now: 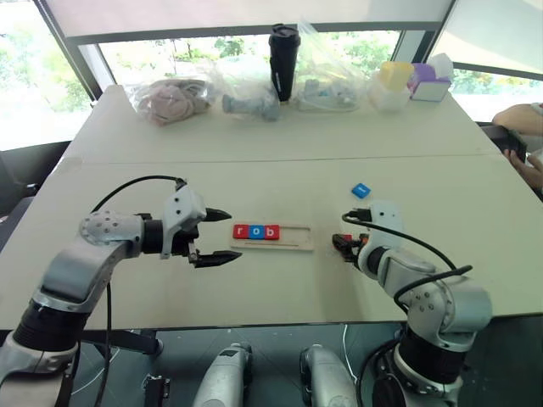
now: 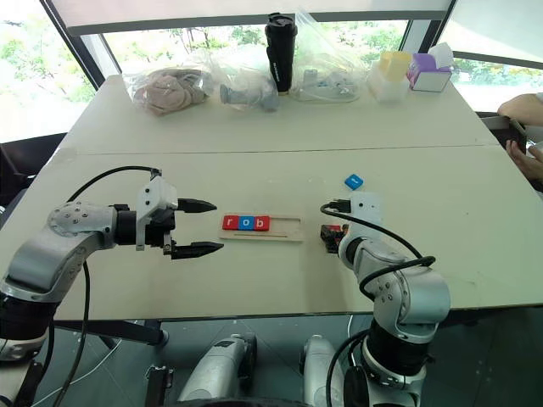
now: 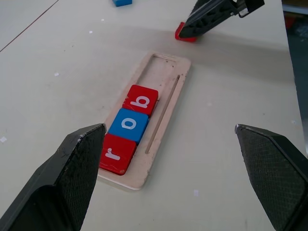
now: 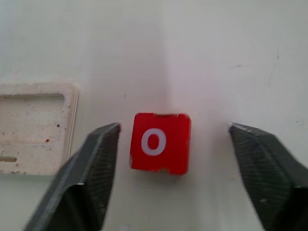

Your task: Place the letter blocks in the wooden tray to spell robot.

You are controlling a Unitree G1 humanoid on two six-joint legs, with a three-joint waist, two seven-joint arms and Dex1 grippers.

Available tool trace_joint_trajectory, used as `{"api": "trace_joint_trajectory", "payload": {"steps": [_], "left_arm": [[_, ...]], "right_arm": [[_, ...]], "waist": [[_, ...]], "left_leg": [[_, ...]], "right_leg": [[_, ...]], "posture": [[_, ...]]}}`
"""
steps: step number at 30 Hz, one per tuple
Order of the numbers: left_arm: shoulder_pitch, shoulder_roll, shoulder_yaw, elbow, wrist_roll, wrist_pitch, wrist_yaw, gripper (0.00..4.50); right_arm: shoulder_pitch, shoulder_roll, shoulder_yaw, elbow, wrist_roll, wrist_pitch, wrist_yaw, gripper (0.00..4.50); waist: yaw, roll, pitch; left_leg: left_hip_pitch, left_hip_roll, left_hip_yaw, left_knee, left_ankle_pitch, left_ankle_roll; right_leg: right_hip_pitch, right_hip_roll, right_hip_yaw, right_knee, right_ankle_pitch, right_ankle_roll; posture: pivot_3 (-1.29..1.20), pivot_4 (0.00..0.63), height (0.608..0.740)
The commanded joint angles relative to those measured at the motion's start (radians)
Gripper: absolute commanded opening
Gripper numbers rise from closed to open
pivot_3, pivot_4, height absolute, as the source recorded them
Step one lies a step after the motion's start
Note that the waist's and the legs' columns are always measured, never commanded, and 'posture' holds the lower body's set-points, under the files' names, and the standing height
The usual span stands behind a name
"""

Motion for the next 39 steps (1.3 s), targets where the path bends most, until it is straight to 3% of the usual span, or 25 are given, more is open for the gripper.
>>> {"api": "trace_joint_trajectory", "payload": {"steps": [1, 5, 8, 12, 19, 25, 32, 35, 39], "left_arm": [[-0.001, 0.003, 0.018, -0.015, -0.004, -0.013, 0.0, 4.5], [-0.009, 0.005, 0.016, 0.004, -0.001, -0.022, -0.013, 4.5], [-0.019, 0.009, 0.01, 0.014, 0.001, -0.028, -0.03, 4.5], [-0.023, 0.013, 0.001, 0.005, 0.004, -0.028, -0.045, 4.5], [-0.012, 0.02, 0.0, -0.022, 0.001, -0.014, -0.052, 4.5], [0.004, 0.022, 0.011, -0.044, -0.002, 0.003, -0.038, 4.5], [0.026, 0.03, 0.025, -0.056, -0.006, 0.007, -0.019, 4.5], [0.036, 0.029, 0.026, -0.061, -0.006, 0.008, -0.012, 4.5], [0.036, 0.029, 0.02, -0.056, 0.0, 0.003, -0.011, 4.5]], "right_arm": [[-0.042, -0.138, 0.009, -0.004, 0.08, 0.007, 0.076, 4.41], [-0.07, -0.474, 0.085, 0.034, 0.199, -0.172, 0.396, 4.41], [0.061, -0.704, 0.118, 0.074, 0.189, -0.607, 0.756, 4.41], [0.174, -0.872, 0.181, 0.27, 0.087, -0.993, 0.996, 4.41], [0.06, -0.88, 0.334, 0.707, -0.074, -1.415, 1.171, 4.41], [-0.055, -0.807, 0.384, 0.938, -0.127, -1.557, 1.219, 4.41], [-0.09, -0.78, 0.393, 1.018, -0.141, -1.601, 1.259, 4.41], [-0.121, -0.756, 0.404, 1.051, -0.133, -1.614, 1.293, 3.55], [-0.15, -0.735, 0.41, 1.074, -0.13, -1.595, 1.33, 1.58]], "waist": [[0.0, 0.0, 0.0], [0.004, 0.0, 0.0], [0.004, -0.001, 0.0], [0.001, -0.001, 0.0], [0.001, -0.001, 0.001], [0.004, -0.002, 0.001], [0.004, -0.002, 0.0], [0.001, -0.002, 0.0], [0.001, -0.002, 0.0]], "left_leg": [[0.0, 0.0, 0.0, 0.0, 0.0, 0.0], [0.0, -0.001, 0.001, 0.004, 0.0, 0.0], [0.0, 0.0, 0.001, 0.002, -0.001, 0.0], [0.0, 0.0, 0.001, 0.001, -0.003, 0.004], [0.001, 0.0, 0.005, 0.006, -0.004, 0.005], [0.001, 0.0, 0.005, 0.006, -0.004, 0.005], [0.002, 0.0, 0.005, 0.008, -0.004, 0.005], [0.002, 0.0, 0.005, 0.008, -0.004, 0.004], [0.003, 0.0, 0.005, 0.008, -0.004, 0.004]], "right_leg": [[0.0, 0.0, 0.0, 0.0, 0.0, 0.0], [0.003, -0.002, -0.001, -0.002, 0.0, 0.0], [0.005, -0.002, -0.003, -0.004, -0.001, 0.001], [0.007, -0.002, -0.003, -0.008, -0.002, 0.004], [0.008, -0.004, -0.002, -0.008, -0.001, 0.002], [0.007, -0.004, -0.002, -0.007, 0.0, 0.001], [0.008, -0.004, -0.002, -0.005, 0.0, 0.002], [0.008, -0.004, -0.002, -0.003, 0.0, 0.001], [0.008, -0.004, -0.002, -0.002, 0.0, 0.001]], "posture": [[0.0, 0.15, 0.74], [0.0, 0.15, 0.74], [0.0, 0.15, 0.74], [0.0, 0.15, 0.74], [0.0, 0.15, 0.74], [0.0, 0.15, 0.74], [0.0, 0.15, 0.74], [0.0, 0.15, 0.74], [0.0, 0.15, 0.74]]}}
